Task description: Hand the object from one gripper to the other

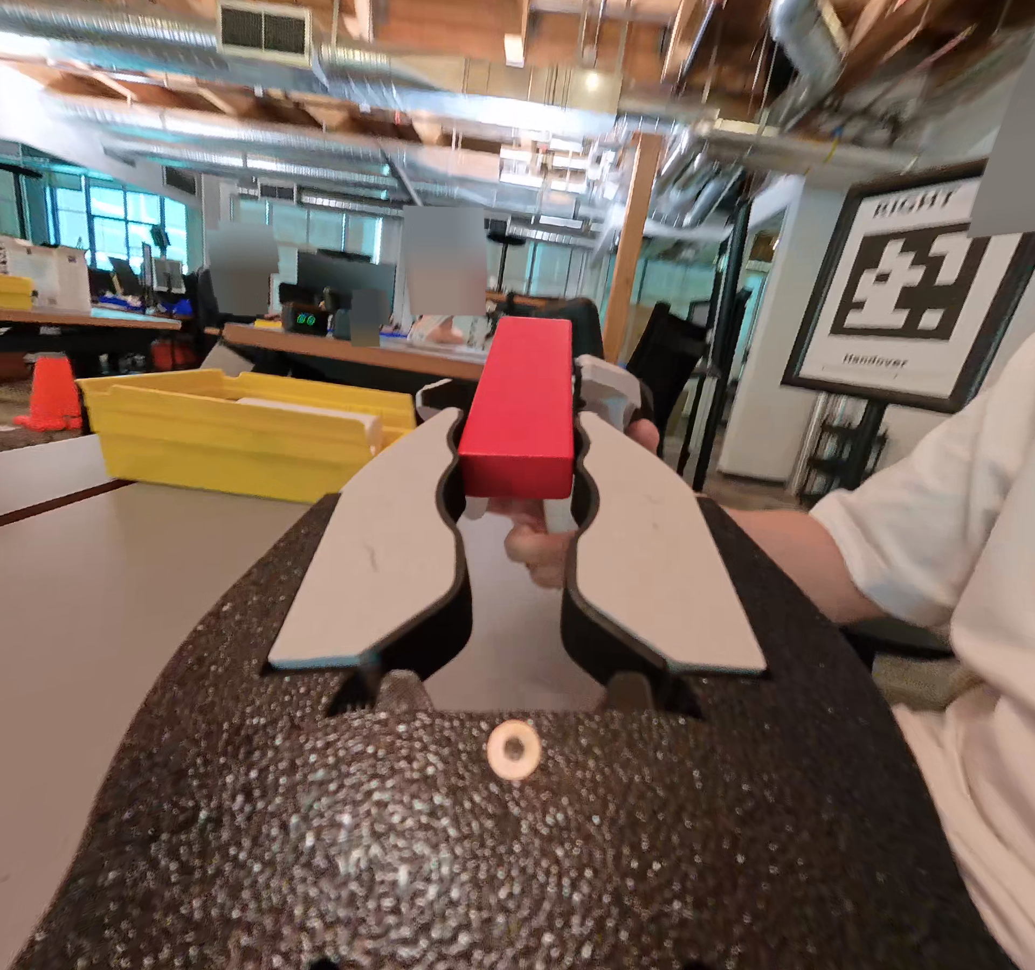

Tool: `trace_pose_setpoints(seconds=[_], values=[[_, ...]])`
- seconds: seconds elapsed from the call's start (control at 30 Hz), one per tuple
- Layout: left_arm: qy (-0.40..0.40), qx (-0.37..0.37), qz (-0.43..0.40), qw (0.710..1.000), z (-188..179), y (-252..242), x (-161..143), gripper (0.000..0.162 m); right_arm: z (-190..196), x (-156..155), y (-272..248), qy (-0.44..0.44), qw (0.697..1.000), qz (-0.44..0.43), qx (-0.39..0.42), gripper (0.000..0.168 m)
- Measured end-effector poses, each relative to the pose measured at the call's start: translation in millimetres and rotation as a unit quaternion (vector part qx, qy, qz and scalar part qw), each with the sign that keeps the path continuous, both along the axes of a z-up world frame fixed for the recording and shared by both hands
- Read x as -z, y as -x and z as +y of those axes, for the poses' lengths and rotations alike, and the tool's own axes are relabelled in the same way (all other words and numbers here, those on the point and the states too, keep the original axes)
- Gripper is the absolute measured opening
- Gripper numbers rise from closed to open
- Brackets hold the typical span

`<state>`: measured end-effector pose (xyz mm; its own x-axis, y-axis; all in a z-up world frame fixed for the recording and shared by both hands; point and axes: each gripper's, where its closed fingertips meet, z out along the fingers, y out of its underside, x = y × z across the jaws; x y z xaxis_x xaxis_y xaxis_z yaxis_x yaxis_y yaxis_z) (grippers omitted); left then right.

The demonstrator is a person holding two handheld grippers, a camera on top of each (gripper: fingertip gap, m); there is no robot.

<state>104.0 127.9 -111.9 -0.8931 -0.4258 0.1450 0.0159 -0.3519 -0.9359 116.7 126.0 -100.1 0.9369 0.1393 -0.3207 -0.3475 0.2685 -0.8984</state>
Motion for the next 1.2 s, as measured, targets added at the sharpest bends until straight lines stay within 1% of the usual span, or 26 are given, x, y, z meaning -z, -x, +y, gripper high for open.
trace_pose_setpoints(seconds=[0.03, 0.1, 0.17, 0.23, 0.3, 0.37, 0.43, 0.47, 0.57, 0.63, 0.7, 0.77, 0.83, 0.9, 1.0, 1.07, 1.1, 1.13, 1.2], values=[[0.025, 0.004, 0.0, 1.0, -2.7, -0.1, -1.7, 0.034, -0.3, -2.7, 2.4, -0.01, 1.0, -0.013, 0.007, 0.053], [0.067, 0.0, 0.003, 0.998, -5.4, -2.4, -3.1, 0.034, -2.9, -9.2, 7.5, -0.03, 0.998, -0.046, 0.021, 0.034], [0.098, 0.017, 0.012, 0.995, -8.5, -0.8, -3.4, 0.034, -3.4, -12.4, 10.0, -0.034, 0.997, -0.058, 0.025, 0.032], [0.096, 0.037, 0.038, 0.994, -11.4, -1.4, 0.5, 0.035, -3.7, -10.5, 7.7, -0.015, 0.998, -0.059, 0.023, 0.032], [0.051, 0.032, 0.055, 0.997, -12.8, -4.6, 8.6, 0.038, -5.5, -7.2, 3.6, 0.012, 0.998, -0.064, 0.018, 0.031], [-0.018, 0.002, 0.044, 0.999, -10.8, -6.7, 16.1, 0.05, -9.2, -5.8, -2.2, 0.035, 0.996, -0.079, 0.029, 0.031], [-0.105, -0.046, 0.028, 0.993, -4.0, -10.6, 21.3, 0.062, -10.6, 2.4, -7.9, 0.09, 0.989, -0.111, 0.045, 0.031], [-0.147, -0.065, 0.016, 0.987, -0.8, -10.7, 20.9, 0.062, -10.3, 10.2, -7.9, 0.13, 0.981, -0.135, 0.044, 0.031], [-0.222, -0.092, -0.011, 0.971, 0.2, -4.1, 11.5, 0.056, -6.2, 35.2, -0.5, 0.227, 0.953, -0.198, 0.028, 0.032], [-0.25, -0.086, -0.001, 0.964, -4.1, -0.3, 12.8, 0.052, 0.8, 44.8, 10.9, 0.247, 0.943, -0.224, 0.01, 0.032], [-0.267, -0.073, 0.007, 0.961, -7.6, 2.8, 17.4, 0.04, 7.1, 53.4, 20.9, 0.263, 0.934, -0.241, -0.007, 0.032], [-0.274, -0.047, 0.01, 0.961, -11.6, 8.6, 21.1, 0.032, 10.2, 58.1, 27.3, 0.271, 0.929, -0.251, -0.017, 0.032], [-0.276, -0.038, 0.013, 0.96, -11.9, 10.1, 22.3, 0.032, 10.5, 59.0, 28.6, 0.274, 0.928, -0.253, -0.019, 0.032], [-0.272, -0.033, 0.017, 0.962, -10.9, 9.9, 21.3, 0.032, 11.2, 58.4, 29.1, 0.269, 0.929, -0.255, -0.017, 0.032], [-0.222, -0.048, 0.016, 0.974, -7.7, 5.9, 9.0, 0.032, 13.4, 48.5, 26.8, 0.223, 0.945, -0.239, 0.0, 0.032], [-0.154, -0.061, 0.01, 0.986, -3.0, 3.5, -9.4, 0.032, 13.1, 48.1, 23.4, 0.208, 0.952, -0.225, 0.008, 0.044], [-0.116, -0.065, 0.007, 0.991, -0.3, 3.5, -19.0, 0.032, 13.9, 49.2, 25.5, 0.205, 0.955, -0.213, -0.003, 0.051], [-0.083, -0.065, 0.004, 0.994, 2.3, 3.6, -26.4, 0.031, 15.3, 49.5, 27.4, 0.201, 0.959, -0.202, -0.01, 0.054], [-0.035, -0.053, -0.011, 0.998, 4.7, 7.2, -35.9, 0.031, 17.5, 46.1, 30.5, 0.183, 0.965, -0.189, -0.018, 0.049]])
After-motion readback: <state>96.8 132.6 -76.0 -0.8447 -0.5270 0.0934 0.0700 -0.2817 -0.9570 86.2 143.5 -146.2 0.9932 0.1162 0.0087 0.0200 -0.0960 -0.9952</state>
